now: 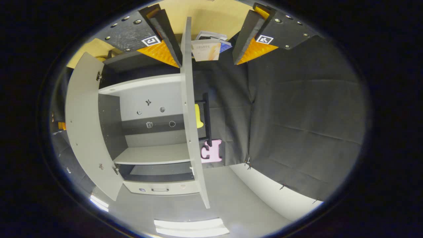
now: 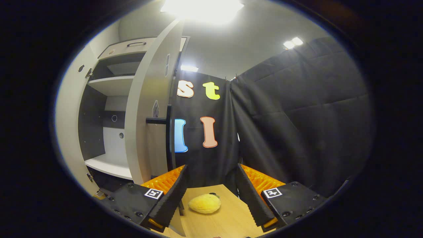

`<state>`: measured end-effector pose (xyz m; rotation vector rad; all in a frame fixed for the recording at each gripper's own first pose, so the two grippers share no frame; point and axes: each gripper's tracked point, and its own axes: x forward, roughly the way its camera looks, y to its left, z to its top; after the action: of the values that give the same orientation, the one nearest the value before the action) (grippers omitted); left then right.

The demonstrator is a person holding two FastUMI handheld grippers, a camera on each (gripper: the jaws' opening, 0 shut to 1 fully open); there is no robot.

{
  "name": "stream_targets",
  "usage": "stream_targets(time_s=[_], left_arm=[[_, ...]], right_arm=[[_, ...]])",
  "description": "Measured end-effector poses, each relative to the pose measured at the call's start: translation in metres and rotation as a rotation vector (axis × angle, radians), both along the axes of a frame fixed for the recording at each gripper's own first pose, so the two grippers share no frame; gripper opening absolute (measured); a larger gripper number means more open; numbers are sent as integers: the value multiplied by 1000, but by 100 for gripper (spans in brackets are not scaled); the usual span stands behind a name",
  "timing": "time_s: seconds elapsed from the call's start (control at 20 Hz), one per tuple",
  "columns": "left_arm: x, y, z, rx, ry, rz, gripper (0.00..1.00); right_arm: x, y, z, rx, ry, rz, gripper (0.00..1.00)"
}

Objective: Grasp the bottle in the cabinet with the left hand and place it on the coaster, then close the right door with the right hand and the left door with the left hand.

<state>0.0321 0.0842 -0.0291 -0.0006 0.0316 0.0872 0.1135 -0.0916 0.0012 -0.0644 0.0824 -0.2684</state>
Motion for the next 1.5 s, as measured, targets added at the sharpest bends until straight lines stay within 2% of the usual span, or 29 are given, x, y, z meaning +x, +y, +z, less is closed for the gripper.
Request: stream_targets(time_s=[0.1,0.15,0.3,0.35,0.4,0.5,0.55,0.6,1.05,1.35,1.5], left_arm=[[6,3,-3,-5,2,-2,95],[9,4,-4,-9,2,-2,88],[13,4,-8,-23,6,-15,88],[14,4,-10,-24,7,-17,88],[15,5,-10,-23,8,-17,88],[16,7,-12,-24,9,-15,88],[17,9,-13,-26,10,-11,88],[17,11,-14,-28,12,-6,95],[7,40,-27,-29,48,61,95],[5,40,-25,-14,52,63,95],[7,43,-21,-15,43,59,95]], right_arm=[[-1,16,0,5,-2,35,94],[-1,25,0,9,-4,50,94],[-1,48,-2,25,-9,88,94],[1,56,-2,27,-10,103,91],[3,64,-2,28,-11,115,94],[9,79,-5,30,-5,141,94],[13,86,-5,29,-6,152,94],[17,94,-5,29,-9,168,94],[59,152,-17,30,-3,283,94],[75,161,-23,36,14,303,95],[72,155,-18,31,-9,280,94]])
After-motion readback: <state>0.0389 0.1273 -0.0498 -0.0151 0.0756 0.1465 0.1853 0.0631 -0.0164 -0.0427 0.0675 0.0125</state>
